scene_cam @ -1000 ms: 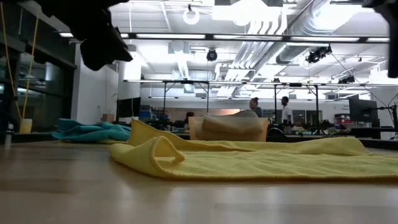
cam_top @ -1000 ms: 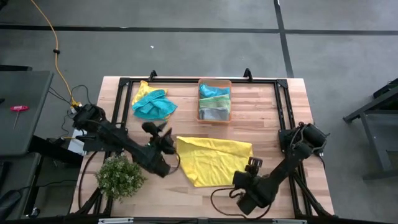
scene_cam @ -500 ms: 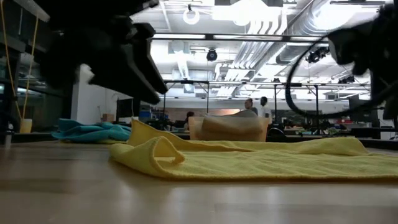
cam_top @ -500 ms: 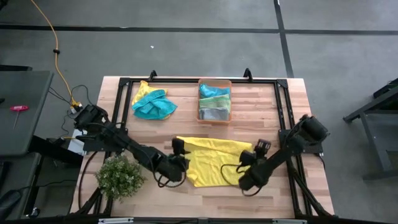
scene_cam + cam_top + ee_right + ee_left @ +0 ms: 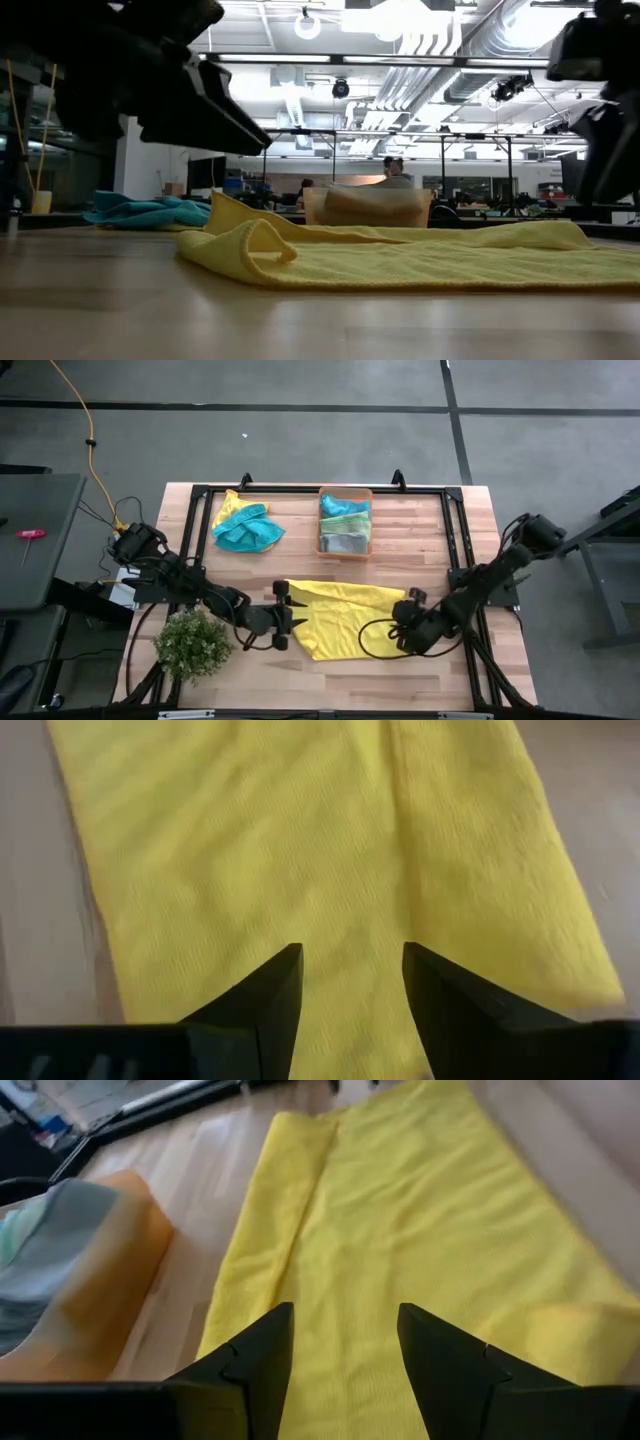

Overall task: Fold microfiber towels
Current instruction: Fold the right yellow microfiber cloth

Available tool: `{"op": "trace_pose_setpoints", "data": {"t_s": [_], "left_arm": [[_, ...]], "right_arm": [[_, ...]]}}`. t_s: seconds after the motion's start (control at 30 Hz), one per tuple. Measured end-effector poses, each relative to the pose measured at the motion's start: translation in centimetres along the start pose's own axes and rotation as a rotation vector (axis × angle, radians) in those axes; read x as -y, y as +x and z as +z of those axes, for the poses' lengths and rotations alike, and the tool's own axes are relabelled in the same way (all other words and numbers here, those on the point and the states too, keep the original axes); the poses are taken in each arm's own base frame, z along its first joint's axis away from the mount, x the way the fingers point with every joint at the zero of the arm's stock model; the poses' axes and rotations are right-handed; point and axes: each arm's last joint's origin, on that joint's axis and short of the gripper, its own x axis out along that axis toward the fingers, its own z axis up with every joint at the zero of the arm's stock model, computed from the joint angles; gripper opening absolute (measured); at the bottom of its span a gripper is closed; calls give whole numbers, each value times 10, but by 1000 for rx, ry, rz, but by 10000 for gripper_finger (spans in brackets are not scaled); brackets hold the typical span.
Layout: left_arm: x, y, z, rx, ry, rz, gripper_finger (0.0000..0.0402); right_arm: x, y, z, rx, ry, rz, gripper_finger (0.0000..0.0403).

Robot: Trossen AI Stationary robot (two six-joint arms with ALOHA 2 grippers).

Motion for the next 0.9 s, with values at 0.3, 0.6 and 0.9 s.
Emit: {"op": "trace_pose_setpoints", "data": {"t_s": [0.3, 0.6, 0.9], "left_arm": [[-4, 2, 0, 28, -38, -20, 81], [-4, 2, 1, 37, -67, -22, 5], [2, 25, -19, -8, -97, -112, 1]], "right_arm": [[16, 30, 8, 22, -46, 13, 145], [15, 48, 17, 14, -137, 67, 14], [27, 58, 22, -18, -104, 17, 5]]}}
